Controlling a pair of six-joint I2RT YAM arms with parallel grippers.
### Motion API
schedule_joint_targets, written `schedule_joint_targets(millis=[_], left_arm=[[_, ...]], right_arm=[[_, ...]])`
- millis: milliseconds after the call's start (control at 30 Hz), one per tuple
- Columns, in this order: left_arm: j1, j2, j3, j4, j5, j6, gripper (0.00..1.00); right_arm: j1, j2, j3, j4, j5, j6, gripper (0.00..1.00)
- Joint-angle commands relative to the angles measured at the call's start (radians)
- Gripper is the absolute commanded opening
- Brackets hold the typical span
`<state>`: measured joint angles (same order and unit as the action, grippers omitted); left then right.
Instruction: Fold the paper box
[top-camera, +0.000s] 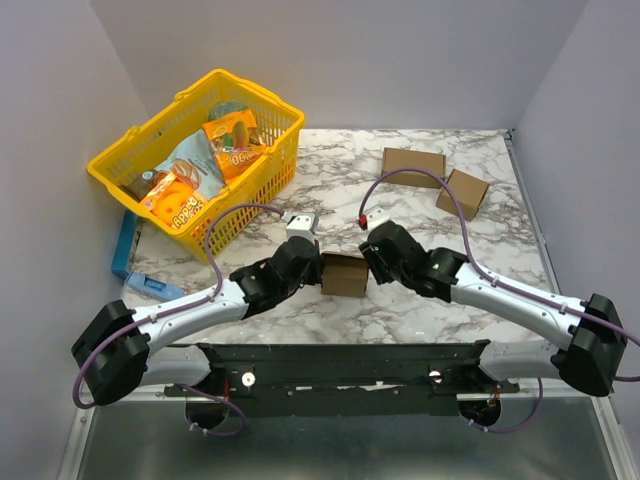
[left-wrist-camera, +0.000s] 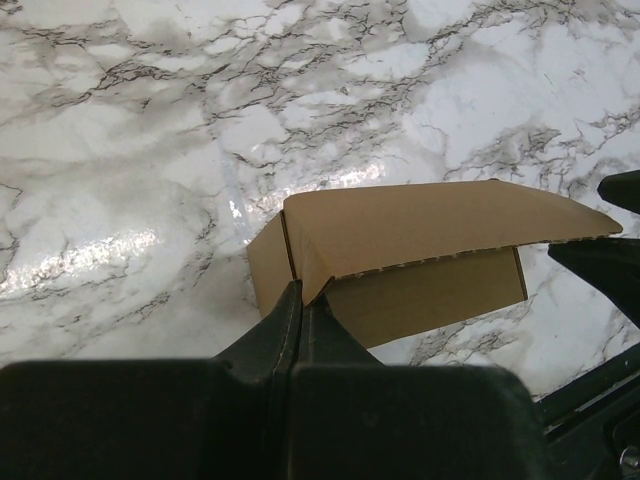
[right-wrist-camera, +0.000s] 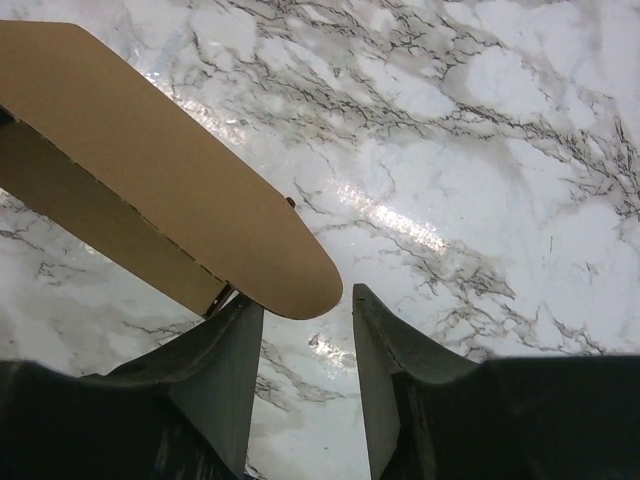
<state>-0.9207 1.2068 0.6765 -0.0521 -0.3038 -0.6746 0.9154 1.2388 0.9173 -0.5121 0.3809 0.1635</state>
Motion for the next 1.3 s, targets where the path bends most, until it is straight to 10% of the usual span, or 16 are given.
schedule_joint_targets(millis=[0,367,1267], left_arm=[[-0.012,0.005,-0.037,-0.126,0.043,-0.022,0.0],[-0.027,0.034,-0.046,-0.103,0.031,-0.025,0.0],[-0.178,0.223,0.113,-0.273,-0.202,0.007,0.0]], right_arm=[[0.007,-0.007,-0.044,0.108,0.03,-0.044,0.44],[0.007,-0.056,-0.034,0.133,-0.011,-0.015,0.09],[0.007,0.048,0.146,-0.026,-0.037,0.163,0.01]])
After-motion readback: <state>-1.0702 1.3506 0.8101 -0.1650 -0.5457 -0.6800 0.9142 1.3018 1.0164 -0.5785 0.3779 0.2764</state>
